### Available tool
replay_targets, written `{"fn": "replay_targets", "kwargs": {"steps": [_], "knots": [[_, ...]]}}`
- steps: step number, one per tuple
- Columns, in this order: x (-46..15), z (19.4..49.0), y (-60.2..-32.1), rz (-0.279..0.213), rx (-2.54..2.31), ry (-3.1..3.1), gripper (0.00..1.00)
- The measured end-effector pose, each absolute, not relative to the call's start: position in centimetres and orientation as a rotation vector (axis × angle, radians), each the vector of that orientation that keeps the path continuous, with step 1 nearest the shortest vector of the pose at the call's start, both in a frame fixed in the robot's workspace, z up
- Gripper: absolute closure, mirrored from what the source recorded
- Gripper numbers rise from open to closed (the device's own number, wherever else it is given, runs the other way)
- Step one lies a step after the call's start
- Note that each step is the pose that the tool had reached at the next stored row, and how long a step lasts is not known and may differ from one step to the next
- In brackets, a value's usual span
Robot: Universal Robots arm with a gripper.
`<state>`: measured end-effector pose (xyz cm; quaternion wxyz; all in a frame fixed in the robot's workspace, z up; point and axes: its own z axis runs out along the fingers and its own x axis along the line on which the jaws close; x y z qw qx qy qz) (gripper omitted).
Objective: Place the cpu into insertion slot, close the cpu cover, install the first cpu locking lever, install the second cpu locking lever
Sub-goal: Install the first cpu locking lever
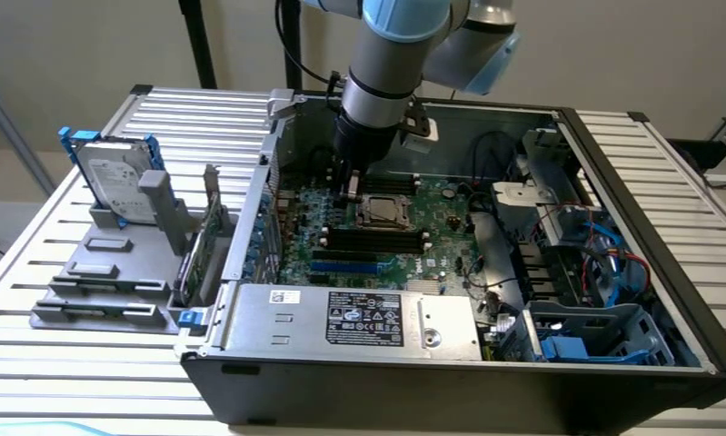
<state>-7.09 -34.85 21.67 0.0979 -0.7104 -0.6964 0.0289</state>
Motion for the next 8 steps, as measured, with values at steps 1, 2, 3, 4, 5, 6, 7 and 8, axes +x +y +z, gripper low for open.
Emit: {"fn": "replay_targets", "kwargs": {"steps": [1, 2, 3, 4, 5, 6, 7, 8], "knots": [[-7.2, 21.7, -34.9, 0.085, -2.102, -2.061, 0.89], [-7.4, 21.7, -34.9, 0.085, -2.102, -2.061, 0.89], [-7.8, 21.7, -34.9, 0.085, -2.102, -2.061, 0.89], [-8.0, 21.7, -34.9, 0.085, -2.102, -2.06, 0.89], [-8.2, 21.7, -34.9, 0.085, -2.103, -2.059, 0.89], [-8.3, 21.7, -34.9, 0.084, -2.105, -2.058, 0.89], [-8.4, 21.7, -34.9, 0.084, -2.107, -2.055, 0.89], [-8.5, 21.7, -34.9, 0.084, -2.111, -2.052, 0.89]]}}
